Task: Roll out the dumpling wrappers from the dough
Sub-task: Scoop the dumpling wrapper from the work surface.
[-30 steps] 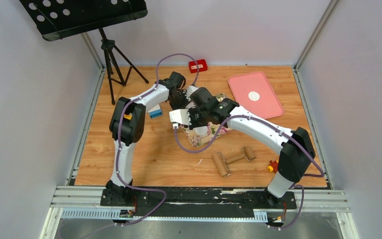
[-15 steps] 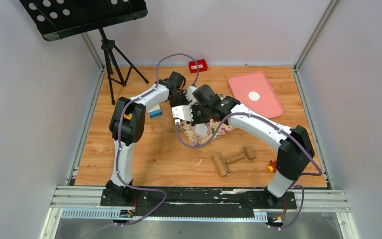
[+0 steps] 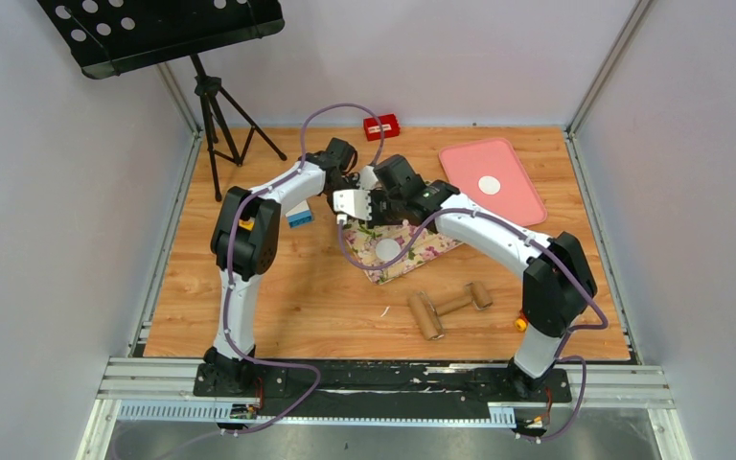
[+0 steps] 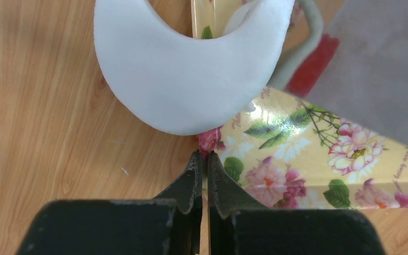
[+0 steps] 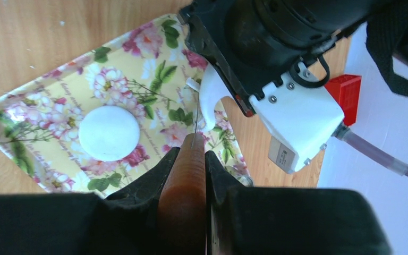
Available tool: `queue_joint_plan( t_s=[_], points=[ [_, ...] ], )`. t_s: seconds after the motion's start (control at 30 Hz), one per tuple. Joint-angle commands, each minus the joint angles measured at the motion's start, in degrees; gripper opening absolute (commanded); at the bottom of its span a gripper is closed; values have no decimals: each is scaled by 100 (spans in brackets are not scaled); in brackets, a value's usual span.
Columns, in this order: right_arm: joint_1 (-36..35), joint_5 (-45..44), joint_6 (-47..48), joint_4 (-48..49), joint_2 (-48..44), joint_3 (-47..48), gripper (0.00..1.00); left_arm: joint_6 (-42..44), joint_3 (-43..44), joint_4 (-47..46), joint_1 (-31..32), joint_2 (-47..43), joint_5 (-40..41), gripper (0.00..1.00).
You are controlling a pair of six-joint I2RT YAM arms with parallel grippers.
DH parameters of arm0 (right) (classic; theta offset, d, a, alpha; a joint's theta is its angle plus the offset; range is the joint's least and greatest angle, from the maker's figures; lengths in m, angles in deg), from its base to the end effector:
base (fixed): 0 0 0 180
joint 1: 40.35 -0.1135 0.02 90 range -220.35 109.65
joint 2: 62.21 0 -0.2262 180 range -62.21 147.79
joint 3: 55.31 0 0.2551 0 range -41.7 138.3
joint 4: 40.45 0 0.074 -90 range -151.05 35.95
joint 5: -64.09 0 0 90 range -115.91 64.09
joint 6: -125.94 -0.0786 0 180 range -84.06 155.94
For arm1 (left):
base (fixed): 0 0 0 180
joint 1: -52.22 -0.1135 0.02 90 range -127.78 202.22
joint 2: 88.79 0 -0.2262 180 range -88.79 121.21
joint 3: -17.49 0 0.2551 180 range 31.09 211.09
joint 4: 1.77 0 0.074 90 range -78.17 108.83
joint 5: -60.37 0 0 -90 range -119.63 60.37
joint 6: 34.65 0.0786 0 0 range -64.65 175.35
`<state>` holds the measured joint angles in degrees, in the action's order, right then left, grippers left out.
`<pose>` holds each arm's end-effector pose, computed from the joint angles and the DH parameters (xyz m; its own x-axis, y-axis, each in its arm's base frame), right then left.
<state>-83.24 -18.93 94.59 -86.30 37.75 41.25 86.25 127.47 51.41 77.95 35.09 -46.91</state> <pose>0.2961 0.2881 0.2060 0.3378 -0.8432 -0.4182 -0.8557 -0.0901 -0.5096 0.3968 -0.2172 0.1027 -0.4456 0.7591 -0.4747 0.8712 0.4897 -0.0348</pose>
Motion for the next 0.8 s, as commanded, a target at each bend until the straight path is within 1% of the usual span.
queue_joint_plan(
  t_s=[0.0,0.2,0.37,0.57,0.67,0.77],
  points=[
    [260,-118,-67,158,-12,117,0,281,144,120,19,32,60,0],
    [538,-91,-79,158,-56,14,0,427,399,101,0,193,373,0],
    [572,94,-170,153,-205,-18,0,580,719,86,2,401,675,0],
    [572,-282,-218,-23,-358,23,0,794,986,-61,-11,617,1166,0],
    [572,-298,-409,-315,-541,83,0,858,1047,-200,-48,649,1301,0],
    [574,-321,-615,-344,-947,65,0,771,1254,-209,-85,686,1308,0]
  ],
)
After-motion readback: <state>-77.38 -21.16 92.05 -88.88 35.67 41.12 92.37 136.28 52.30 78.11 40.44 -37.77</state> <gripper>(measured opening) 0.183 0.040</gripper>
